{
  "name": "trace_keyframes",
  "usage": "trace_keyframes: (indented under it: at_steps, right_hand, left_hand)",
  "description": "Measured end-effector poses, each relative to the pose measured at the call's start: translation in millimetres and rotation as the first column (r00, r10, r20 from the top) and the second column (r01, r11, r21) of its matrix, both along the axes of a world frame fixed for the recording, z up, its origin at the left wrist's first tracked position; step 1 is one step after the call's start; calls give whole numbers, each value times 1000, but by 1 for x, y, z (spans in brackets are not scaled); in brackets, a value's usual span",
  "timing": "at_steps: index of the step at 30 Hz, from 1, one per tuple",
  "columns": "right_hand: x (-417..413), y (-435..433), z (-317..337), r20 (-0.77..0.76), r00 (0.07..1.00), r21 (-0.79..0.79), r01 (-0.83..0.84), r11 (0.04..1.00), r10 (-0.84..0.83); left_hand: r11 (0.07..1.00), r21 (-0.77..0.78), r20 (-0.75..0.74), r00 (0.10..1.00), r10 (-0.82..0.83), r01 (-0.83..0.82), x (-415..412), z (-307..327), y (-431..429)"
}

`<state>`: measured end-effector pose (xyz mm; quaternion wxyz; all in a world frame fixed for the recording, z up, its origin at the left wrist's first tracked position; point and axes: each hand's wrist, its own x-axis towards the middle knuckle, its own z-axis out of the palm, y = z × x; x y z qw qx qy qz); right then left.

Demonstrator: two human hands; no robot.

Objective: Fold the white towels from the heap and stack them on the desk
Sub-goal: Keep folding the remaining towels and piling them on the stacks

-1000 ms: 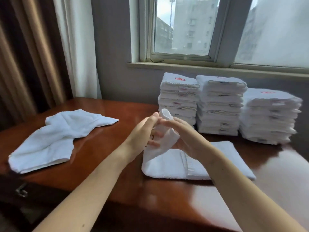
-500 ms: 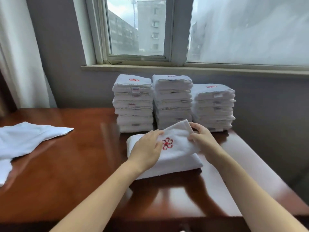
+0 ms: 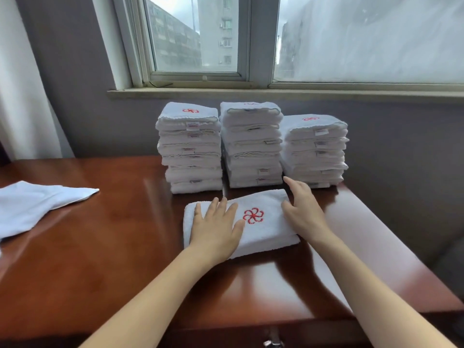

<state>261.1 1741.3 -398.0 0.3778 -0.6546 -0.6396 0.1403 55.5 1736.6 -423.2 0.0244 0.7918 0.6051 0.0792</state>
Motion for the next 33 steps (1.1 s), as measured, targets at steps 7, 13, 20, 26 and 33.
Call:
trace_keyframes:
  at_steps: [7,13,20,26,33]
  right_hand:
    - [-31,-4,-21,251,960,-190,-74,979,121]
    - [-32,-1,-34,288,956,-122,-25,992,60]
    - [-31,-2,-43,240,970,76,6,997,-24]
    - [-34,-7,-38,264,962,281,-14,959,-63]
    - [-37,-41,-35,-428,898,37,127,991,-99]
  left_hand:
    - [999,8,23,999,31,-31,-3,-8,2]
    - [998,56,-12,1000,20,-20,-13,-3,12]
    - [998,-26,161,985,63,-60,-23,-2,13]
    - [989,-9,44,988,148,-147,-19,2,5]
    - [936,-167,-103,950,295,-309,-15,19,-7]
